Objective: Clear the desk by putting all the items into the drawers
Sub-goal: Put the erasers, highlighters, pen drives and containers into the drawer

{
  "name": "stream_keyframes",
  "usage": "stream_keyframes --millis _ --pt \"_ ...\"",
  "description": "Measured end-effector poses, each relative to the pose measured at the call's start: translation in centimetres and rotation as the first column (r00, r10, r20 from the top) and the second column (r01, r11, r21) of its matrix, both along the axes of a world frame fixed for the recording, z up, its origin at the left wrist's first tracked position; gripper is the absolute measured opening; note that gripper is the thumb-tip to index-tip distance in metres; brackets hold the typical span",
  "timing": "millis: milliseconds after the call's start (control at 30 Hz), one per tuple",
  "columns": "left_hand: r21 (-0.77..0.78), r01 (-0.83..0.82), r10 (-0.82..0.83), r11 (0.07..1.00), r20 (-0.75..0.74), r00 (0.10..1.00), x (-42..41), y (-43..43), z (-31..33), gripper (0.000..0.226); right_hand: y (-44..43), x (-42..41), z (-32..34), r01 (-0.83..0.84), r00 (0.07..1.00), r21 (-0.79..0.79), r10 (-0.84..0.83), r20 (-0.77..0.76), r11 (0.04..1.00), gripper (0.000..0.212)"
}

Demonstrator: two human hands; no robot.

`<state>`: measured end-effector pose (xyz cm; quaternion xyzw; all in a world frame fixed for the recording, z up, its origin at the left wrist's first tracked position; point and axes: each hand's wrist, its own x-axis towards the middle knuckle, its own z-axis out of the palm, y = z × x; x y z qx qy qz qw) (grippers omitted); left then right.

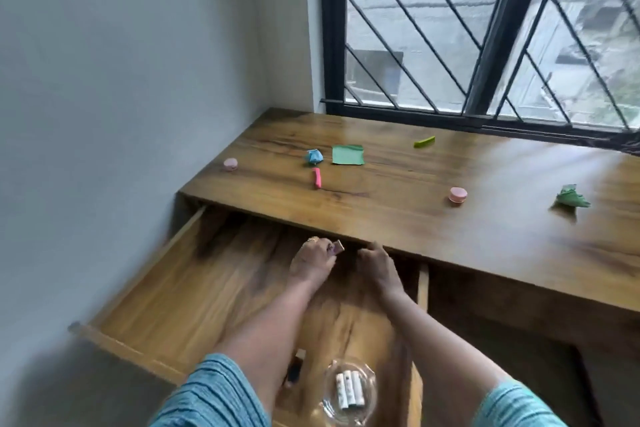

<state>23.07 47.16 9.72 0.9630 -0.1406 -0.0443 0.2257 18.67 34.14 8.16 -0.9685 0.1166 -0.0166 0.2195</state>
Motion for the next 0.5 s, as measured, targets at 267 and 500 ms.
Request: stream_keyframes --millis 267,500 --pt "0.201 -0.265 0.308 0.943 -0.230 0.923 1.1 16.9 -3.7 0.034 17.2 0.7 -4.9 -0.220 0.970 0.119 0.231 -0.080 0.968 0.026" --pt "0.251 -0.270 0.350 0.929 -0.369 0.861 1.5 22.1 -6.9 0.039 23.2 0.9 -7.3 -0.236 0.951 0.159 0.262 -0.166 0.959 0.030"
